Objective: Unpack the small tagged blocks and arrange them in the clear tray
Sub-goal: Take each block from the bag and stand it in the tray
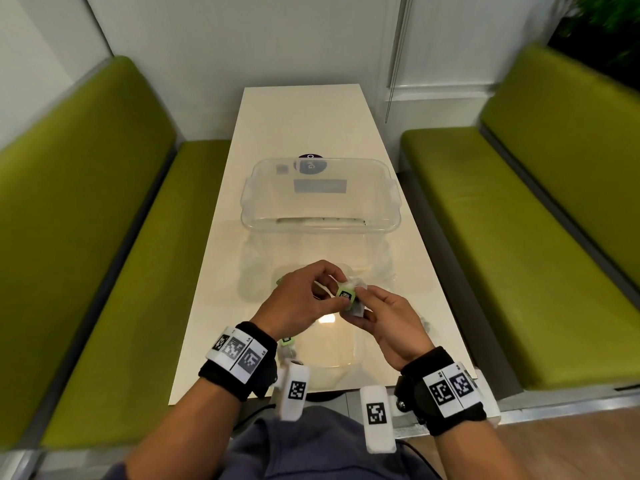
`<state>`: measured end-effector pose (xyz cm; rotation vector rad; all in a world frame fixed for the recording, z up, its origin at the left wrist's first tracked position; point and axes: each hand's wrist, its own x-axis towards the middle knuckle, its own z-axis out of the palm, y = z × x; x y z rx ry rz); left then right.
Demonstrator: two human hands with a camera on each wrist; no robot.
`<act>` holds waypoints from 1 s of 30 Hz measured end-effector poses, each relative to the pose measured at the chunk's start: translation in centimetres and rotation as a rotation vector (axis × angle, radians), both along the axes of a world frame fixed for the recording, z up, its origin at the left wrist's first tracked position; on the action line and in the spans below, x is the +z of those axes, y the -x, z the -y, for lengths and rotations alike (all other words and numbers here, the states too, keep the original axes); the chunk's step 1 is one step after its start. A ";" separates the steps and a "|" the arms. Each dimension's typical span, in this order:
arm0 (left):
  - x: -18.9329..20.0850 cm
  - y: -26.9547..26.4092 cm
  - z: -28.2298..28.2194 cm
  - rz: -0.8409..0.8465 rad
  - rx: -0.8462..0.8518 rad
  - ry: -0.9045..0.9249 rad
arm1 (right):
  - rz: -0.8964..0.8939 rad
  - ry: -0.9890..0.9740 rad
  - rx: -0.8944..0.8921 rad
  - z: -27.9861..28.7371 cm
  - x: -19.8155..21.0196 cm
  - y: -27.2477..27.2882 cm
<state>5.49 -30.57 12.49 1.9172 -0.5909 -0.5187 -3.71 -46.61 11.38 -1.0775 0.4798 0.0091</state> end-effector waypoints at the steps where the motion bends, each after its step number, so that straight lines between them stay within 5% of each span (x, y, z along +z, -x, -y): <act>1: 0.0 0.1 0.1 0.016 0.006 -0.008 | -0.003 -0.003 -0.008 0.0 0.0 -0.1; 16: -1.6 0.3 0.8 -0.193 0.078 0.058 | -0.050 0.091 -0.038 0.2 -0.2 0.0; 25: -0.8 0.1 -0.1 -0.205 -0.006 0.060 | 0.024 0.478 -0.004 1.2 0.0 -0.2; 30: -0.9 -0.1 -0.6 -0.244 -0.017 0.121 | 0.058 0.520 0.015 1.6 0.3 -0.1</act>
